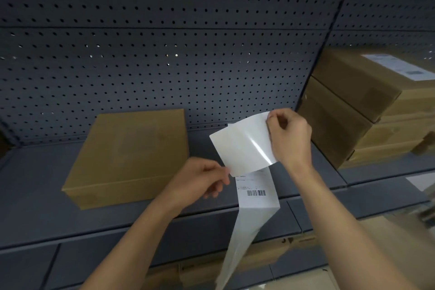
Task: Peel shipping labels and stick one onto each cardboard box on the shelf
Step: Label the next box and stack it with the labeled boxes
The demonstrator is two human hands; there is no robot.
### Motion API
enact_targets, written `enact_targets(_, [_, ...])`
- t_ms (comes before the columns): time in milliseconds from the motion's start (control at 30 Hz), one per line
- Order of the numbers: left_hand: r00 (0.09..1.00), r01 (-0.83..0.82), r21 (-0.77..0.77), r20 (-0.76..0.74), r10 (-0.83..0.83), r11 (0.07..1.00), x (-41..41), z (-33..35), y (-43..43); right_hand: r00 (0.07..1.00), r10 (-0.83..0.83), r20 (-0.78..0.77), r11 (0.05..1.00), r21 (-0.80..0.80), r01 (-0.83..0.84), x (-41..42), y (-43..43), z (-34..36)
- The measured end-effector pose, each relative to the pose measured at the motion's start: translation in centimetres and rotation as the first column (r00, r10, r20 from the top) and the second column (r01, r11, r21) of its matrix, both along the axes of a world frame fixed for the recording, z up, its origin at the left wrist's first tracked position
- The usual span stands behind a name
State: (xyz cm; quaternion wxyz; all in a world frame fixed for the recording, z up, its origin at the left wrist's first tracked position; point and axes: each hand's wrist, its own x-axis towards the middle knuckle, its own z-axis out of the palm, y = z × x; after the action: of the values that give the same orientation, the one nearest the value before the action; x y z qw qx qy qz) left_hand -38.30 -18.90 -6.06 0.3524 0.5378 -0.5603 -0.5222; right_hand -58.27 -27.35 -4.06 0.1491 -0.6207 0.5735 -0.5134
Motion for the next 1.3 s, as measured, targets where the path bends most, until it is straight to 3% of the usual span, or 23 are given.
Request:
enact_targets(167, [0.867,-0.150,0.228,-0.437,0.239,0.962,-0.2,1.6,0.2,0.994,-0.010,-0.106,0.983,-0.184,-0.010,1.8,0.8,0.2])
enact_targets(367, [0.732,-0.203,0.305,-0.584,0.351,0.930,0.6,3.6,0.0,0.974,0.087,-0.210,0.880,-0.442,-0.174,4.6,3.6,0.9])
enact_targets(600, [0.706,-0.306,0.218,-0.601,0.375,0.927,2.1,5.0,0.5,0.939,0.114,-0.324,0.705,-0.640,-0.306,7.1,5.0,1.4])
enact_targets(800, [0.695,-0.491,0.148,-0.527,0.488,0.859,3.7,4.7,0.5,0.901,0.244,-0.359,0.677,-0.602,-0.423,8.6,5.4,0.4])
enact_targets(967, [0.653,-0.657,0.063,-0.452,0.608,0.752,6.1,4.7,0.5,0.808,0.405,-0.429,0.635,-0.504,-0.586,10.1,5.8,-1.0])
enact_targets(1033, [0.664,-0.691,0.011,-0.385,0.641,0.723,7.1,4.5,0.4,0.771,0.507,-0.385,0.631,-0.444,-0.636,10.8,5.9,-1.4])
enact_targets(1133, [0.652,-0.723,-0.024,-0.351,0.672,0.690,8.8,4.5,0.3,0.785,0.597,-0.166,0.697,-0.376,-0.610,11.6,5.9,-1.3])
enact_targets(1233, [0.653,-0.724,-0.032,-0.354,0.669,0.689,10.7,4.5,0.3,0.853,0.497,0.161,0.865,-0.170,-0.472,12.4,4.6,-0.4])
enact_targets(1300, [0.669,-0.703,-0.022,-0.359,0.651,0.711,11.9,4.5,0.4,0.843,0.429,0.323,0.888,0.018,-0.459,13.0,3.2,0.1])
